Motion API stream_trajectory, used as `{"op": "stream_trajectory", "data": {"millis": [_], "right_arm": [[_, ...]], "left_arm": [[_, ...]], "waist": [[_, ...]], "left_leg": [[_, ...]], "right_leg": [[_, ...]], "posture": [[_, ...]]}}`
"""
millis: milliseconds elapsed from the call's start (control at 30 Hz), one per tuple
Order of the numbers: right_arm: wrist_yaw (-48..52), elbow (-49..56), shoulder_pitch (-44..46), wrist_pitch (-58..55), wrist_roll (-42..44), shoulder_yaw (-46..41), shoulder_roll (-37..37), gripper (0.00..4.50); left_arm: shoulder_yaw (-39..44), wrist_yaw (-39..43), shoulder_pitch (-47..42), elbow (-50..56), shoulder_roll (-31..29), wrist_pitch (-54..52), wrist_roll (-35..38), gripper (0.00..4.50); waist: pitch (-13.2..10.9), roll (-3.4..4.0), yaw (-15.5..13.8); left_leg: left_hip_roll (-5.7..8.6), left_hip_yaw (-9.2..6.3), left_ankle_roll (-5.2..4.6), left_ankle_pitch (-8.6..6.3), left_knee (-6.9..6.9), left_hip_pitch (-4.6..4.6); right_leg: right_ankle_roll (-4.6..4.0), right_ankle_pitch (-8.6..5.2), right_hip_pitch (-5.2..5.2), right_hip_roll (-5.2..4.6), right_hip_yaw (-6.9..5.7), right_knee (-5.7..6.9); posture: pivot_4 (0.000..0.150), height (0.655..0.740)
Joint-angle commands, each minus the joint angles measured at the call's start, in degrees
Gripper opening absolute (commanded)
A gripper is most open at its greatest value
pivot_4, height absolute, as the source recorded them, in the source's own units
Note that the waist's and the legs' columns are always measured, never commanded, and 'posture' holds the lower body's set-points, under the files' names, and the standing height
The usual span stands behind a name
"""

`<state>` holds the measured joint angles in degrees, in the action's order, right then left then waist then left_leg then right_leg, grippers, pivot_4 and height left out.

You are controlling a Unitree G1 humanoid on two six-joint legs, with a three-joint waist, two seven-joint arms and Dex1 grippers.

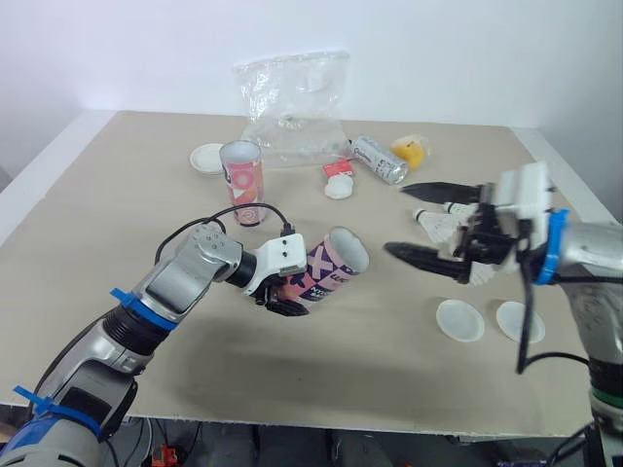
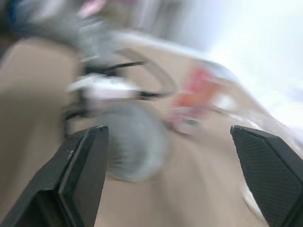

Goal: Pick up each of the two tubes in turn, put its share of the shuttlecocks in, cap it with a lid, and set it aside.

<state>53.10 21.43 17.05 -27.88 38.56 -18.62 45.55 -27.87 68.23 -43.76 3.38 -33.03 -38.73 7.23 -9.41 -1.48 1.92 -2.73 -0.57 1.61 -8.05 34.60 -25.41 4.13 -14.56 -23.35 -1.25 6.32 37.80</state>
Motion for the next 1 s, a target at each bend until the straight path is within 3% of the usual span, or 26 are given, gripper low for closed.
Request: {"op": "stream_trajectory", "data": {"millis": [33, 200, 400, 600, 1000], "right_arm": [[-12.2, 7.7, -7.7, -4.8, 4.0, -9.2, -4.6, 4.46], [-28.4, 16.5, -21.9, -6.6, -0.8, -14.1, -14.8, 4.46], [-33.3, 16.0, -28.4, -6.2, -4.4, -12.8, -17.5, 4.46], [-32.0, 11.4, -28.2, -4.8, -5.9, -11.3, -16.7, 4.46], [-28.2, -3.5, -18.4, -2.2, -8.4, -6.8, -15.2, 4.46]], "left_arm": [[-0.8, 0.9, -0.7, 1.1, -0.5, 1.3, -0.9, 3.35], [-0.2, 0.5, -0.5, 1.9, 2.4, 1.6, 0.7, 3.35], [-2.3, 0.9, 0.0, 4.1, 2.8, -0.1, 0.1, 3.35], [-2.8, 0.0, 0.1, 4.8, 3.4, -2.2, 0.5, 3.35], [-2.0, -3.3, -0.1, 3.7, 6.5, -5.2, 1.8, 3.35]], "waist": [[0.0, 0.01, -0.1], [0.0, 0.09, -0.1], [0.0, 0.11, 0.6], [0.0, 0.12, 0.7], [0.0, 0.13, 0.7]], "left_leg": [[0.00, -0.01, 0.00, 0.00, -0.01, 0.00], [0.02, -0.09, 0.00, 0.00, 0.04, 0.05], [0.02, 0.07, -0.01, 0.02, 0.23, 0.10], [0.01, 0.07, -0.05, 0.05, 0.23, 0.18], [0.06, 0.04, -0.05, 0.05, 0.19, 0.10]], "right_leg": [[0.01, -0.01, 0.00, 0.00, 0.00, 0.01], [-0.01, -0.12, 0.00, 0.02, -0.03, 0.20], [-0.23, -0.11, 0.02, -0.06, 0.06, 0.20], [-0.30, -0.02, 0.04, -0.05, 0.05, 0.20], [-0.23, -0.13, 0.05, -0.04, 0.06, 0.20]], "posture": [[0.150, 0.7400], [0.150, 0.7400], [0.150, 0.7400], [0.150, 0.7400], [0.150, 0.7400]]}}
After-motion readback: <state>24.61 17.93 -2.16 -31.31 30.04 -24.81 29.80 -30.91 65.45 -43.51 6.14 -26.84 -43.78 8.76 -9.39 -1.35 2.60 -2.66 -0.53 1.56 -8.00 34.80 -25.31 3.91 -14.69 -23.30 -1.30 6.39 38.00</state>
